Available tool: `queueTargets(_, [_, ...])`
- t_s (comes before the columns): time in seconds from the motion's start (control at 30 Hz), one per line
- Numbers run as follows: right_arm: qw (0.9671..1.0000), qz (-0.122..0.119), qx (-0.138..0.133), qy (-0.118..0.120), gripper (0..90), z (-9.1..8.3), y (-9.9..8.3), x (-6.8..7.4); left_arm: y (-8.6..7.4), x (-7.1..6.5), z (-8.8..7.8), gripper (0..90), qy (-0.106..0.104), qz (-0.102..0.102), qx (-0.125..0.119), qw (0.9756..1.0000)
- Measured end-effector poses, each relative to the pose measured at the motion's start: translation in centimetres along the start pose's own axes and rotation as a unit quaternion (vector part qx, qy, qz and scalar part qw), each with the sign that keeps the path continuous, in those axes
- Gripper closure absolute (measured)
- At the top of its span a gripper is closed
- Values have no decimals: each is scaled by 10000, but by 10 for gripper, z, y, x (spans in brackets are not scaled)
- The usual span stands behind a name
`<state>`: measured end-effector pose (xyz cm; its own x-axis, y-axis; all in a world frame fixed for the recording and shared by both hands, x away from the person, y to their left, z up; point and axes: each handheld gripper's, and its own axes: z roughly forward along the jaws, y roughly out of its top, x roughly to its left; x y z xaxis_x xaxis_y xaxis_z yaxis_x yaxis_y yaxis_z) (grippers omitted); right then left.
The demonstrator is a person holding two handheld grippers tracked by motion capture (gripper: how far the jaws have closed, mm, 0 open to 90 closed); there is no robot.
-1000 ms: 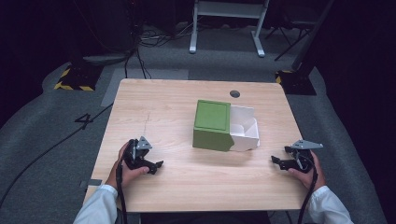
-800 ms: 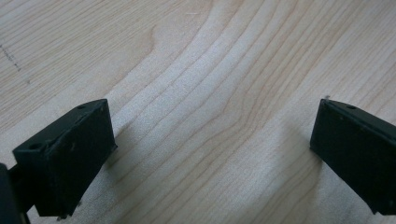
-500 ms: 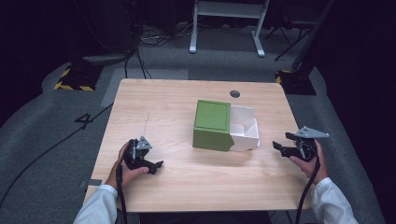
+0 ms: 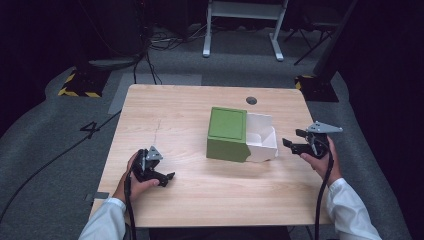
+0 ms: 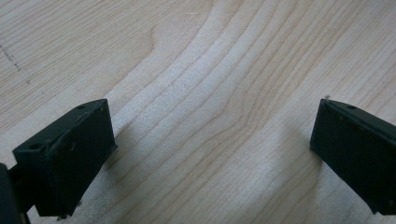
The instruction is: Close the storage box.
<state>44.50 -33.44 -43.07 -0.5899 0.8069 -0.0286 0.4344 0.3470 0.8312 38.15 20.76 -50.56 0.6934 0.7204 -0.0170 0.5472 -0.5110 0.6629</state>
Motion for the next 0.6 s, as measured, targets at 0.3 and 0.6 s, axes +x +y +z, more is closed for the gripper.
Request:
queueTargets(0.3, [9996, 4, 247, 112, 294, 25, 4, 5, 0, 0, 0, 2, 3, 10, -1, 10000])
queueTargets(0.6, [9982, 117, 505, 299, 384, 40, -5, 6, 0, 0, 0, 2, 5, 8, 1, 10000])
